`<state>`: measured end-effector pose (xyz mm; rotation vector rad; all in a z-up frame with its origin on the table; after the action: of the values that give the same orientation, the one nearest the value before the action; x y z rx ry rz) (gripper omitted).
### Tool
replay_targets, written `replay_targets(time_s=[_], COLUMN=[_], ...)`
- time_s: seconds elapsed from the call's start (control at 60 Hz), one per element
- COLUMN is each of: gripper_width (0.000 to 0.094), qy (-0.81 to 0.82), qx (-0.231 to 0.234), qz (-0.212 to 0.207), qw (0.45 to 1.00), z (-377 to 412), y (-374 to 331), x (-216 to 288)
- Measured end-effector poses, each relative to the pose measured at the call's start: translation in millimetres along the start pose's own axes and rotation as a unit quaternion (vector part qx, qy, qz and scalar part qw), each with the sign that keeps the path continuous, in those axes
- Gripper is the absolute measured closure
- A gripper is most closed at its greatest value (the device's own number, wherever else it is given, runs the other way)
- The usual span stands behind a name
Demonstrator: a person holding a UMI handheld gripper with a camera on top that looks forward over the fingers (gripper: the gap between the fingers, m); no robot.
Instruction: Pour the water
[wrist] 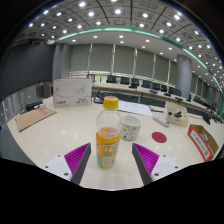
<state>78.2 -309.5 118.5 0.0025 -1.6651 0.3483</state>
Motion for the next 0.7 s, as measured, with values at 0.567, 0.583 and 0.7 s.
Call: replay_targets(time_s=[0.567, 0.583, 0.7], gripper_width=[0.0562, 0.0562, 0.0562], qy=[0.040, 0.040, 0.095], qx=[-0.030, -0.027, 0.003], qz=[-0.040, -0.041, -0.058], qw=[0.998, 0.998, 0.994], z=[30.1, 32.3, 53.9], y=[76.7, 77.3, 87.8], x=[2.2, 5.8, 41.0])
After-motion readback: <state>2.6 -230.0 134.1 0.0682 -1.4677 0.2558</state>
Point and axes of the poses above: the point between the fingertips, and its own axes, seen from behind it with the camera up: z to the left, x up, y forward, the way the camera looks, the point moved 7 cm from there along -y, backward, against the way the camera looks, and after that the axes turned 11 degrees about -z, right-handed, at the moved point
